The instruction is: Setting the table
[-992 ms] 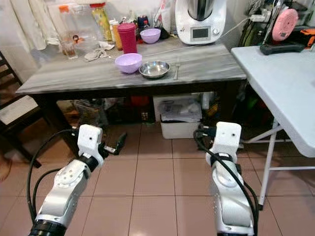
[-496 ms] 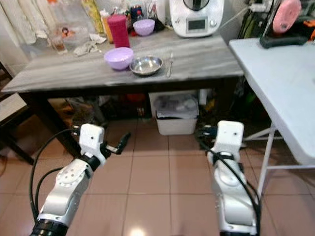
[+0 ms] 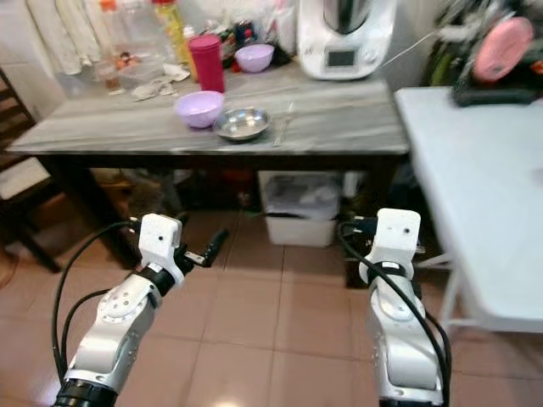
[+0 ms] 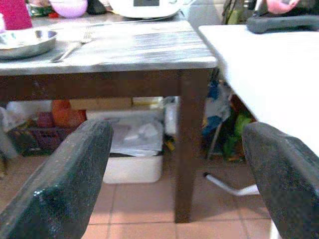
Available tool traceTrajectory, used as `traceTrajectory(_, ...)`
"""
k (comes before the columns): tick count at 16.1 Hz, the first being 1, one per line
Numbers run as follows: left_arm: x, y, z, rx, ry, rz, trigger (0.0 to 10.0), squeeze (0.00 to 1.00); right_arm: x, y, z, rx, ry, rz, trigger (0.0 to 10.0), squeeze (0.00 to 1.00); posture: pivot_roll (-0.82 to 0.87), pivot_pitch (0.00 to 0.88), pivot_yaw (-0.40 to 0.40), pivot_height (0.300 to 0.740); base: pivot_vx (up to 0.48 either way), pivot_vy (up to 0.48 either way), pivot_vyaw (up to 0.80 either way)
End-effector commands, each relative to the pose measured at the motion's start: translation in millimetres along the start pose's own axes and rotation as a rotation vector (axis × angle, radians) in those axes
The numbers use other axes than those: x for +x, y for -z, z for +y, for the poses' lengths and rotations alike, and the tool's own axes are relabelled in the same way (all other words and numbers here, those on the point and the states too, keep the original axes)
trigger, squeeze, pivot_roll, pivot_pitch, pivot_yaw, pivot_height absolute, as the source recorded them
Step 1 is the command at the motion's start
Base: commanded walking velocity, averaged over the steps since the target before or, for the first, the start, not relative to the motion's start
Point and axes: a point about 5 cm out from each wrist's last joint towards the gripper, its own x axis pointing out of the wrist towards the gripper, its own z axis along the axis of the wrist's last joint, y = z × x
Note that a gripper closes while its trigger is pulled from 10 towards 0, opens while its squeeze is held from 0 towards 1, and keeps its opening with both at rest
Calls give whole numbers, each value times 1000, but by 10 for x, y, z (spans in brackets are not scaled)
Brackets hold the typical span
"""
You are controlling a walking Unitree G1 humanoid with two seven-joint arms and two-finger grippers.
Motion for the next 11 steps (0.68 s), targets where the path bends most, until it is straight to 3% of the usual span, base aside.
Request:
traceTrajectory(1,-31,2,70,13,-14,11,10000,0,-4,-46,64,10,-25,-19,10000,0,-290,0,95,740,0,-382,0)
traceTrajectory(9,-24,-7,53,3,0,13,10000,0,-2,-56,49,11,-28,-22,10000,0,-291,0,94,740,0,-371,0)
traceTrajectory(11,-31,-7,54,3,3,12,10000,0,-6,-50,58,16,-32,-17,10000,0,-292,0,93,740,0,-366,-466)
